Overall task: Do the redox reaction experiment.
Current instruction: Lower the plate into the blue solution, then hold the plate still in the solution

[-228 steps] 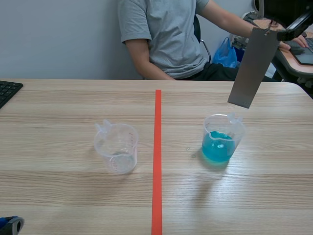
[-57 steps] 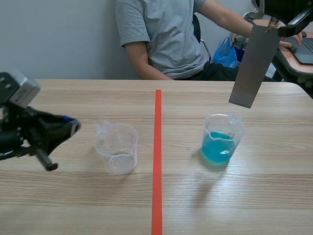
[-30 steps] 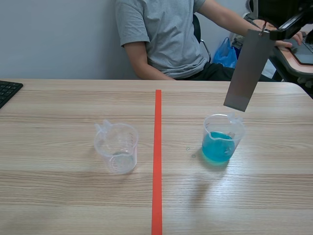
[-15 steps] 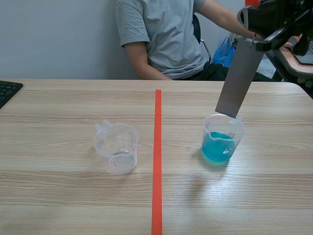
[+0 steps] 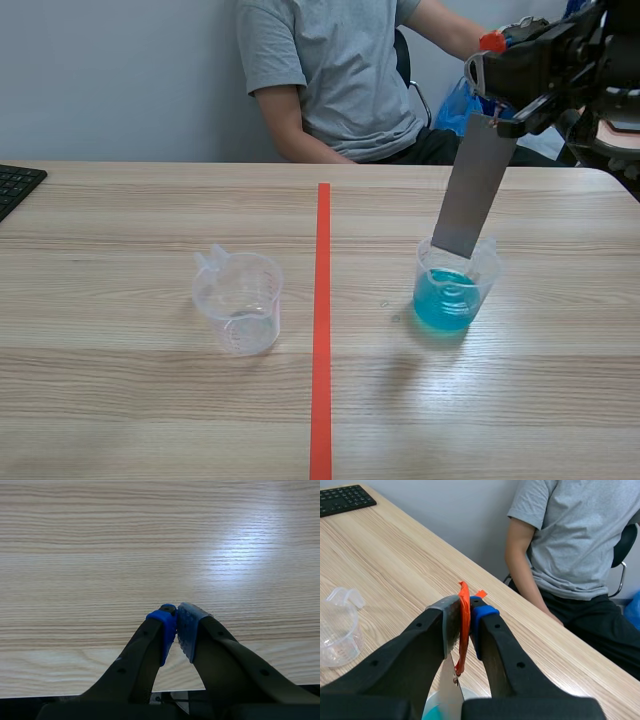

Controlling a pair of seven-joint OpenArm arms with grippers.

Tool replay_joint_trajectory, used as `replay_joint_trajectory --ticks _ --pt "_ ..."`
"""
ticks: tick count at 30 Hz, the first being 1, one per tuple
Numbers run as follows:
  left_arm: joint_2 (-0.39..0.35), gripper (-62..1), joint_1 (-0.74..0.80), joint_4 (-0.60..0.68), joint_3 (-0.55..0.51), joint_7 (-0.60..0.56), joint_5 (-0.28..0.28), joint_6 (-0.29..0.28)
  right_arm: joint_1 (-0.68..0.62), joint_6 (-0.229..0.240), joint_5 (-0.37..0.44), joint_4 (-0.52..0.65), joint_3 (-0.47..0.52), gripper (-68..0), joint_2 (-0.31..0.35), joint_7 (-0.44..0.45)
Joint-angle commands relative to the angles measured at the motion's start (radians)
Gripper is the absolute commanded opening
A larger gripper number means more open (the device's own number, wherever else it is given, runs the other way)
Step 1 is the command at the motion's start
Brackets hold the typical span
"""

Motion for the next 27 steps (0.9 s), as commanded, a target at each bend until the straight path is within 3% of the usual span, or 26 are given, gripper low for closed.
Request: replay_joint_trajectory --ticks 1,16,27 --pt "0.003 -56.2 0.000 0.009 0.002 -0.011 -0.005 -0.003 0.026 -0.003 0.000 -0.002 -0.002 -66.2 0.011 0.023" --pt "0.002 -56.2 -0.003 0.009 0.002 -0.011 -0.005 -0.003 0.026 -0.003 -0.114 -0.114 -0.039 -66.2 -0.006 0.131" --pt "0.000 -56.2 -0.003 0.009 0.002 -0.011 -0.005 -0.003 0.026 -0.002 -0.253 -0.296 -0.071 -66.2 -0.025 0.310"
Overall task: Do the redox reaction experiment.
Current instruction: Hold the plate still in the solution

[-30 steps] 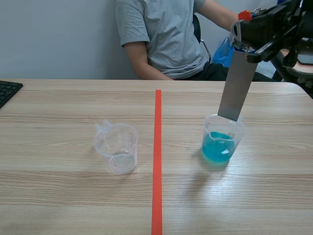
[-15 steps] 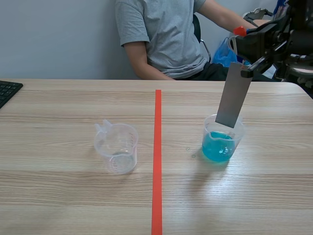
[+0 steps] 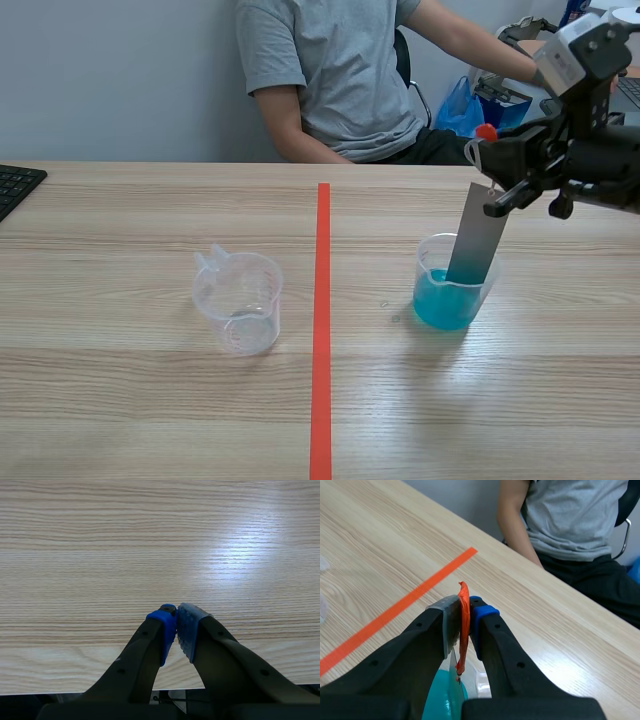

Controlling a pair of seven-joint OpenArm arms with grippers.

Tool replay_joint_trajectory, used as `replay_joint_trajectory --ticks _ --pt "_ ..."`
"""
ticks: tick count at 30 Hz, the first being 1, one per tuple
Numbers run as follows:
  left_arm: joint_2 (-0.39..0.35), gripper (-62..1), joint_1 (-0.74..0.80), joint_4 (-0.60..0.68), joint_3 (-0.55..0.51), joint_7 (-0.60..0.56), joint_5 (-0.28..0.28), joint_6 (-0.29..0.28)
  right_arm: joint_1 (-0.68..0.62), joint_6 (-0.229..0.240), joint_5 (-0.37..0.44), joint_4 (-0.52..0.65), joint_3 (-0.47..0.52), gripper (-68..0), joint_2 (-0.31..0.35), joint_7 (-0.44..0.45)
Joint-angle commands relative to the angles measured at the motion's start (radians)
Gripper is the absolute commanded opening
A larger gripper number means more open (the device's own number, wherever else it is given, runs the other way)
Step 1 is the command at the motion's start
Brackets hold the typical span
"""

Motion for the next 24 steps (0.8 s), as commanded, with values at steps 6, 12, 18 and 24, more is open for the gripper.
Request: replay_joint_trajectory --ticks 6,12,18,24 --pt "-0.002 -56.2 -0.002 0.009 0.002 -0.014 -0.005 -0.003 0.026 -0.003 -0.068 -0.056 -0.016 -66.2 -0.009 0.091" --pt "-0.001 -56.2 -0.002 0.009 0.002 -0.014 -0.005 -0.003 0.026 -0.003 -0.093 -0.077 -0.017 -66.2 -0.011 0.106" --pt "-0.002 -56.2 -0.002 0.009 0.002 -0.014 -0.005 -0.003 0.026 -0.003 -0.093 -0.077 -0.017 -66.2 -0.011 0.110" --pt "-0.001 -56.2 -0.002 0.009 0.002 -0.014 -0.005 -0.003 0.026 -0.003 -0.093 -0.077 -0.017 -66.2 -0.011 0.110"
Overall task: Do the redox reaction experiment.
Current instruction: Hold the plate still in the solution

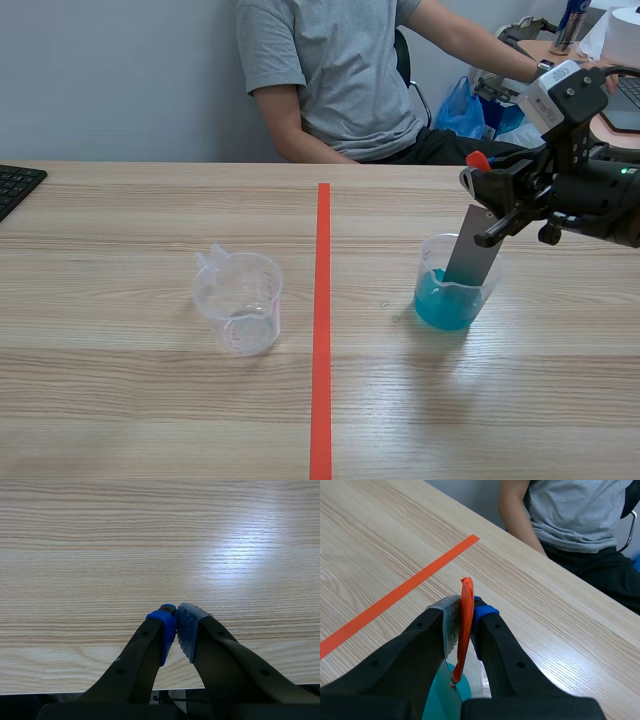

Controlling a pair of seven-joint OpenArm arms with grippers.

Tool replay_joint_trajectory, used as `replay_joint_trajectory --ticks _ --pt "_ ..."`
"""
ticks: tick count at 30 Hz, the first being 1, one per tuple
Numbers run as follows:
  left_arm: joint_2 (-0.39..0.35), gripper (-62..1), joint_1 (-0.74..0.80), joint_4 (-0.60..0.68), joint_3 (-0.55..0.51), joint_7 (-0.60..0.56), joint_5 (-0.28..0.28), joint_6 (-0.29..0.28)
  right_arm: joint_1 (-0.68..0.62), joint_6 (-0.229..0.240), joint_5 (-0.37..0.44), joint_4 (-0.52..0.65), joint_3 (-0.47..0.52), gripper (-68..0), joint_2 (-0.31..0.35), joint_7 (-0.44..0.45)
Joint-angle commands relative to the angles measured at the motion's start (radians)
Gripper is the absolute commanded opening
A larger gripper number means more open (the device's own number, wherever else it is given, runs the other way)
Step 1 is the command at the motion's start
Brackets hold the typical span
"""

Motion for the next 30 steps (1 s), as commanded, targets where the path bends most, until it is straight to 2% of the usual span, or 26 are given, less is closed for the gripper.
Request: replay_joint_trajectory --ticks 1,30 --pt "-0.001 -56.2 -0.002 0.009 0.002 -0.014 -0.005 -0.003 0.026 -0.002 0.004 0.009 0.000 -66.2 0.011 0.008" --pt "0.000 -56.2 0.000 0.009 0.002 -0.015 -0.005 -0.013 0.026 -0.002 0.004 0.009 0.000 -66.2 0.011 0.008"
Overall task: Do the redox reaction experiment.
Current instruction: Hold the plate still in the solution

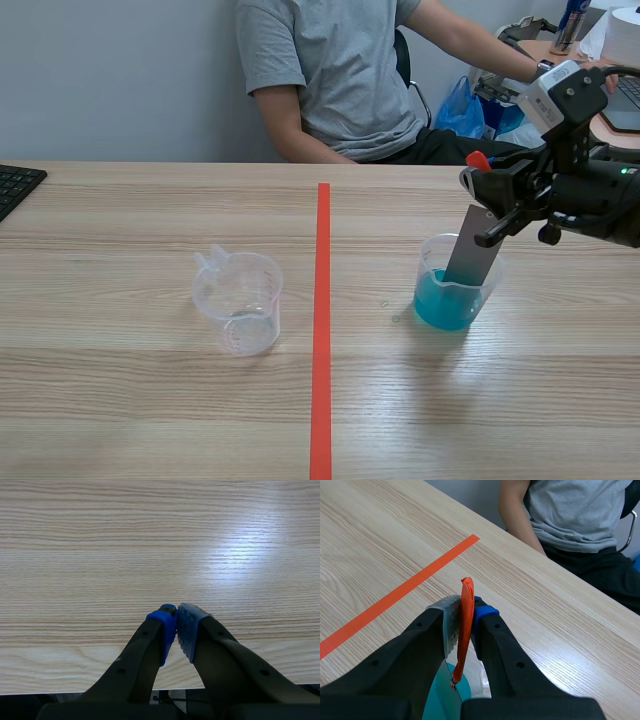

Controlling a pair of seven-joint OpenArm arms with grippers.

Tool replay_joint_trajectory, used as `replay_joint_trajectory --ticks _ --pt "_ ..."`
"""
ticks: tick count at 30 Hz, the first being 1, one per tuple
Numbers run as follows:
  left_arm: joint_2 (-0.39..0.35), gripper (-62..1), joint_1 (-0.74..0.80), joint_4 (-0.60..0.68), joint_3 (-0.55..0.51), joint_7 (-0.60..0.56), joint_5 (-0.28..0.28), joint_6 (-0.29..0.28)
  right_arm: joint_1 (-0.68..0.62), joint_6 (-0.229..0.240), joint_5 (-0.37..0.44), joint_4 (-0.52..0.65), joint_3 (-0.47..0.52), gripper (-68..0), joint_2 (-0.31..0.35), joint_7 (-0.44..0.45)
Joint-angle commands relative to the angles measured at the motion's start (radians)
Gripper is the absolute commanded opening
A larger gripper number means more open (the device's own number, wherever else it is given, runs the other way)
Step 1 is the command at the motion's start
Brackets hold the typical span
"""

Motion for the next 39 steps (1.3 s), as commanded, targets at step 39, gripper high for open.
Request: replay_joint_trajectory --ticks 39 --pt "0.000 -56.2 -0.003 0.009 0.002 -0.018 -0.005 0.000 0.025 -0.002 0.126 0.359 0.042 -66.2 0.019 -0.280"
